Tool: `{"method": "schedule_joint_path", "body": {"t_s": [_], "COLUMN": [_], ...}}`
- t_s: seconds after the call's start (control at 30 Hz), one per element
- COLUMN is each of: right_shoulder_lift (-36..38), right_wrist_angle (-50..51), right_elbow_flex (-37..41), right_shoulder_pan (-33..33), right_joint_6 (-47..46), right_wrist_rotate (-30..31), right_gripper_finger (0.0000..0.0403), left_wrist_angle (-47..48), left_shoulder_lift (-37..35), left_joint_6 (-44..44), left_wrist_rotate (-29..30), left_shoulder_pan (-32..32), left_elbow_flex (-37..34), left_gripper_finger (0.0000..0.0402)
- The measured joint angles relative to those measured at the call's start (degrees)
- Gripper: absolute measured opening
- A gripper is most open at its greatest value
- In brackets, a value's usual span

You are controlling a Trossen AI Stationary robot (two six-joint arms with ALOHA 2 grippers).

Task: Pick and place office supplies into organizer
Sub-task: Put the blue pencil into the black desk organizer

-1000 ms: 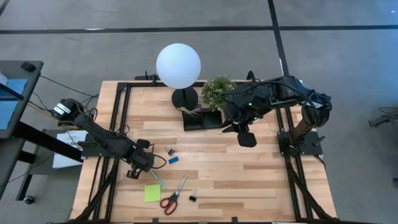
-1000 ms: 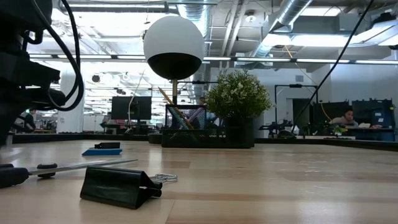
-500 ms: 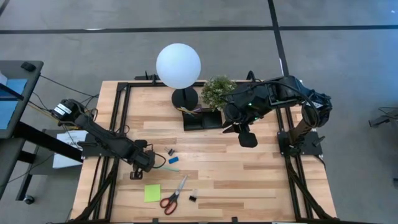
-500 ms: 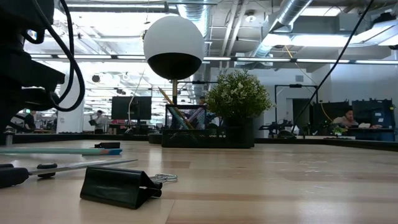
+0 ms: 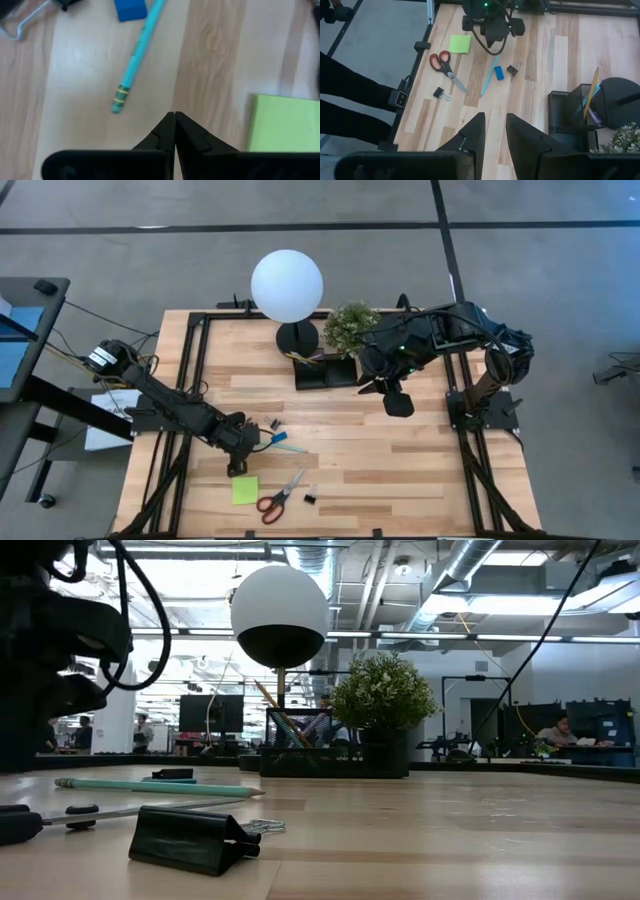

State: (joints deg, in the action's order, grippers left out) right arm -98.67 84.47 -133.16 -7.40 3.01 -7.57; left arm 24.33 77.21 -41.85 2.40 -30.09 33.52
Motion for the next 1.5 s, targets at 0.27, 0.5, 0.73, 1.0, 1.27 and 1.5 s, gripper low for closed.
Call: {"method": "schedule_joint_path", "body": {"t_s": [0.27,0.5,0.73,1.0,1.27,1.5], "right_shoulder_lift": [0.0,0.0,0.0,0.0,0.0,0.0], "right_wrist_angle": [0.0,0.0,0.0,0.0,-0.3,-1.9], "right_elbow_flex": [0.0,0.0,0.0,0.0,0.0,0.0], "right_shoulder_pan": [0.0,0.0,0.0,0.0,0.0,0.0], "right_joint_6": [0.0,0.0,0.0,0.0,0.0,0.0], "right_wrist_rotate": [0.0,0.0,0.0,0.0,0.0,0.2], "right_gripper_finger": [0.0071,0.0071,0.0071,0.0071,0.0071,0.0071], "left_wrist_angle": [-0.1,0.0,-11.2,-40.9,-55.3,-55.3], "left_shoulder_lift": [-0.1,-0.1,-0.2,-0.6,-0.6,-0.5], "left_joint_6": [-0.1,0.4,3.2,-0.1,11.4,15.5], "left_wrist_rotate": [0.9,11.1,16.2,19.1,16.2,17.1], "left_shoulder_pan": [0.0,0.0,0.0,-1.7,-1.5,-1.6], "left_elbow_flex": [0.0,0.0,-6.3,-23.9,-32.7,-32.7], "left_gripper_finger": [0.0050,0.0122,0.0138,0.0121,0.0112,0.0112]}}
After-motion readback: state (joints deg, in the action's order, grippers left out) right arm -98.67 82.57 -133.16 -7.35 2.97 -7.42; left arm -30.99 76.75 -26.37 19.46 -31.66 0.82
